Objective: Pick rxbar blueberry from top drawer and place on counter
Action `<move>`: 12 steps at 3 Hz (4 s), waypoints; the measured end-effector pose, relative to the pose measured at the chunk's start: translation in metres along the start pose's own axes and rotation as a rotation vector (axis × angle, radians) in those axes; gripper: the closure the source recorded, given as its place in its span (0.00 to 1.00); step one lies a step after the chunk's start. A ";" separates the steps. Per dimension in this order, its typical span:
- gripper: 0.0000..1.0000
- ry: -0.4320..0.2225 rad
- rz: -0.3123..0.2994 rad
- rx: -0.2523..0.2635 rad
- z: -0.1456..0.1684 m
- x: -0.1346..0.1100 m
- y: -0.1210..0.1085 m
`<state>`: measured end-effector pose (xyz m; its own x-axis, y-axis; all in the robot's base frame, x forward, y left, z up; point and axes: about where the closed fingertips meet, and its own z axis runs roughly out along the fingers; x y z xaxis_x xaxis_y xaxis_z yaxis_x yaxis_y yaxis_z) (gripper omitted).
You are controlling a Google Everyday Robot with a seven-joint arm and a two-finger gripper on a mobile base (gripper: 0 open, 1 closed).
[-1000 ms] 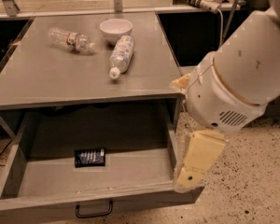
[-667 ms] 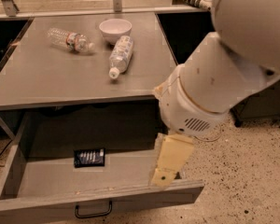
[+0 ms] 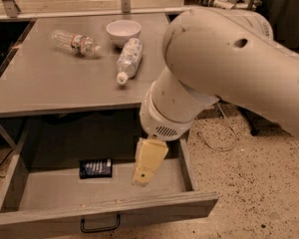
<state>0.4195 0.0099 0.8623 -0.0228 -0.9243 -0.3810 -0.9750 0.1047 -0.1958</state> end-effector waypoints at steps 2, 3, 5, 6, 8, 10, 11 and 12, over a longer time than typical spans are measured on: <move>0.00 -0.070 0.008 -0.002 0.091 -0.018 -0.013; 0.00 -0.070 0.008 -0.001 0.091 -0.018 -0.013; 0.00 -0.152 0.009 0.017 0.141 -0.039 -0.003; 0.00 -0.189 0.021 0.006 0.170 -0.049 0.004; 0.00 -0.225 -0.015 0.001 0.205 -0.072 -0.022; 0.00 -0.228 -0.010 -0.038 0.222 -0.075 -0.021; 0.00 -0.233 0.000 -0.014 0.232 -0.078 -0.026; 0.00 -0.233 0.005 -0.010 0.243 -0.079 -0.031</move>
Offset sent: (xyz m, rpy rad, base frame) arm 0.0392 0.0550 -0.0873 0.0767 -0.0123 0.0027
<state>0.5052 0.1686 0.6785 0.0225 -0.8140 -0.5805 -0.9772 0.1048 -0.1848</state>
